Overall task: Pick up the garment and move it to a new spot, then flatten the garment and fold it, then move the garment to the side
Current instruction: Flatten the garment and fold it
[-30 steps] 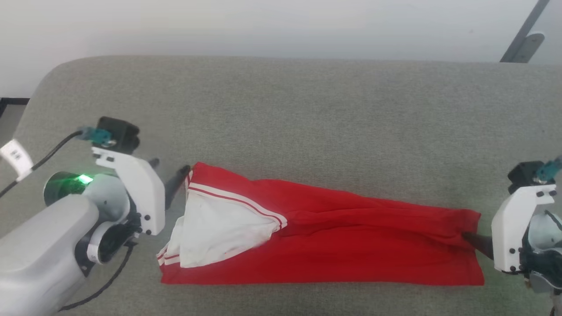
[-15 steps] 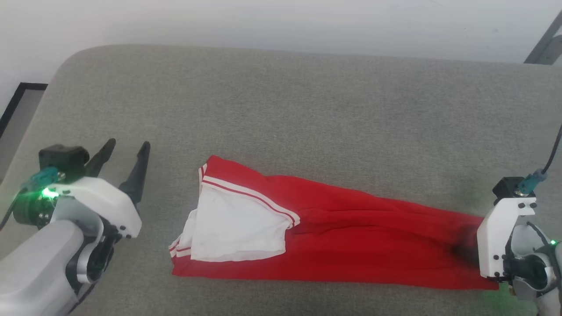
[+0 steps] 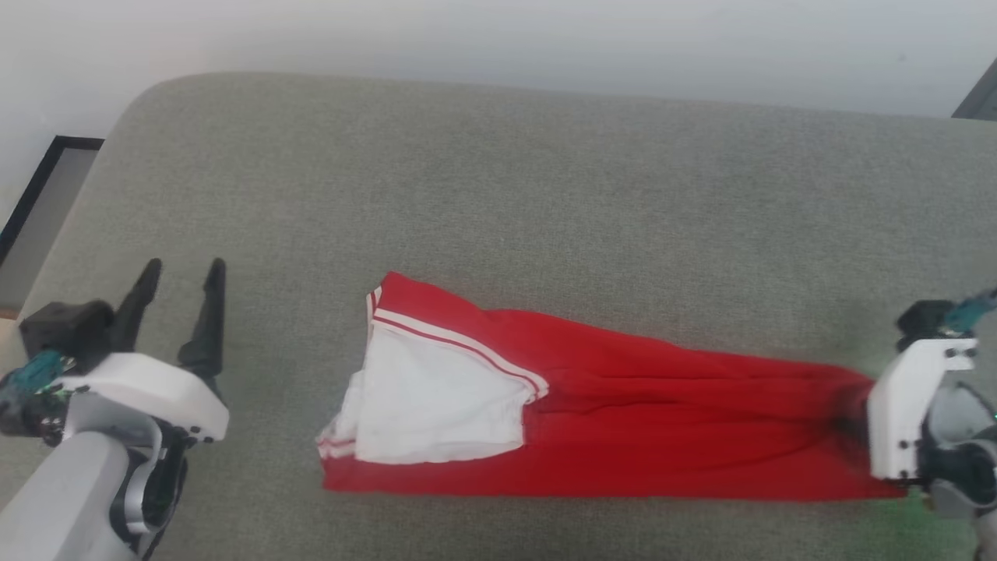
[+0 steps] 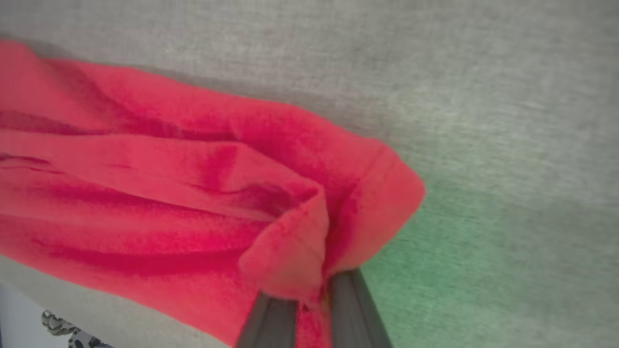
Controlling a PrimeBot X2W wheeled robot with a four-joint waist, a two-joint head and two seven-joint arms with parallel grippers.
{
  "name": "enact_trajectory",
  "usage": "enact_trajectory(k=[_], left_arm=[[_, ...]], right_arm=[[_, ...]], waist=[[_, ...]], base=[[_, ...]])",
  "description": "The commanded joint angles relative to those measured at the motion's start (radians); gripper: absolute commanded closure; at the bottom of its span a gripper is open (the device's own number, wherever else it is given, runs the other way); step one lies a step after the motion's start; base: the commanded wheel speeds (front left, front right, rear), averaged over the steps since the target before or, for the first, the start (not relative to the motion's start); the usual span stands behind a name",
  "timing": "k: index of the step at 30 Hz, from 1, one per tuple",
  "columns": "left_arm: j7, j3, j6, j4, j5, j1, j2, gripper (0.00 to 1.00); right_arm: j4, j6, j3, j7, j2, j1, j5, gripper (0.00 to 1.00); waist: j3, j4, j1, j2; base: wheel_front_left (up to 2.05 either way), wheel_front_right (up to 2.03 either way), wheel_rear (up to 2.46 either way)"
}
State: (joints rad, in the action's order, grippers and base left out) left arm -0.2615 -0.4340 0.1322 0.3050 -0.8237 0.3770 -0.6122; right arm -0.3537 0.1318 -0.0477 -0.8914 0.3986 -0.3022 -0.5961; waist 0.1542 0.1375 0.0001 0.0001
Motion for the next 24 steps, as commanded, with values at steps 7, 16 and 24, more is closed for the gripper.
enact_trajectory(k=[7,16,24], left_arm=[[-0.004,0.156,-0.062,-0.020,0.128,-0.088,0.068,0.00],[-0.004,0.263,-0.125,0.003,0.203,-0.127,0.137,0.00],[-0.004,0.320,-0.158,0.021,0.247,-0.153,0.170,0.00]], right_arm=[[-0.045,-0.002,0.111,0.018,0.072,-0.010,0.031,1.00],[-0.119,-0.001,0.200,0.052,0.124,-0.044,0.101,1.00],[0.079,-0.001,0.117,-0.033,0.068,-0.020,0.008,1.00]], waist=[[0.004,-0.027,-0.0001,-0.0001],[0.016,-0.056,-0.0001,-0.0001],[0.004,-0.083,-0.0001,-0.0001]], base=[[0.00,0.00,0.00],[0.00,0.00,0.00],[0.00,0.00,0.00]])
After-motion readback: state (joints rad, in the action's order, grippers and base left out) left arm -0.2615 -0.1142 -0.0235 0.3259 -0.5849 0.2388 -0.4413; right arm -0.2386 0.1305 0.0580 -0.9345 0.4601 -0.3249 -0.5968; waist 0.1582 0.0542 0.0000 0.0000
